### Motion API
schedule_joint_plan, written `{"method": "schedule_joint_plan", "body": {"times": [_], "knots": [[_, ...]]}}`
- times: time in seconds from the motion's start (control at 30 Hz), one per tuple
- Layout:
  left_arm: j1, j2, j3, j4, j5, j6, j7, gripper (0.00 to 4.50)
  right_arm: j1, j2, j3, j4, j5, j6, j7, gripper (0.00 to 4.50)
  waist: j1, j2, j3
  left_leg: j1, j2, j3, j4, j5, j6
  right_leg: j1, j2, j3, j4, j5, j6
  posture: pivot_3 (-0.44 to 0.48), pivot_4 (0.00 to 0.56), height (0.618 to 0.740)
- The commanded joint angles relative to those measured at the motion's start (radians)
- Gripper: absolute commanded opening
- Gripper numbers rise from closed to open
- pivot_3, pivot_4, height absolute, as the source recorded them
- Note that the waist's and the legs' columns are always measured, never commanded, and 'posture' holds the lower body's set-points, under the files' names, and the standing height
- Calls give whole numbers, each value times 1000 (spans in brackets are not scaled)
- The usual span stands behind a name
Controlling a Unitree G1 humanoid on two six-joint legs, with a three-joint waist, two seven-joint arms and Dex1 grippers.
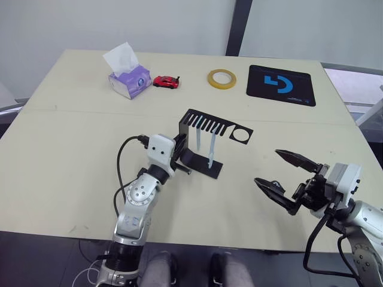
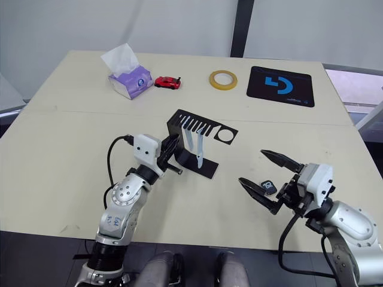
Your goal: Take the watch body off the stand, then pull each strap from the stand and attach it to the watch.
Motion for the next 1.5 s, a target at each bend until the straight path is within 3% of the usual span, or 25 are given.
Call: {"method": "schedule_joint_plan", "body": {"times": [0.03,0.23,0.4,0.57,0.67,0.9,1.5], "knots": [[-34,-8,-2,-29,9,-20,12,41,14,12,-25,-60,-1,-23,-20,4500,0,0,0,0,0,0,0,0,0,0,0,0,0,0,0,0,150,740],[-95,-14,41,12,66,-12,104,41,16,45,20,-117,-1,60,-128,4500,0,0,0,0,0,0,0,0,0,0,0,0,0,0,0,0,150,740],[-144,-49,46,72,98,-19,180,41,-51,118,132,-155,-63,216,-338,4500,-2,0,0,0,0,0,0,0,0,0,0,0,0,0,0,0,150,740],[-145,-86,60,93,110,-7,243,41,-158,208,267,-140,-122,267,-439,4500,-1,0,0,-3,0,0,0,0,-1,-3,0,0,0,0,0,0,150,740],[-147,-103,67,98,106,6,260,41,-229,281,351,-104,-194,274,-503,4500,-2,0,0,-12,0,0,5,2,-2,-11,1,-1,5,0,0,0,150,740],[-139,-128,76,87,83,51,260,41,-390,460,507,55,-360,222,-607,4500,-6,-1,0,-13,0,-1,8,2,-1,-11,3,-2,6,0,0,0,150,740],[-153,-104,66,38,111,115,248,41,-599,640,501,390,-501,25,-677,4500,-28,0,0,-14,0,-1,9,2,-1,-10,3,-3,8,0,0,0,150,740]]}}
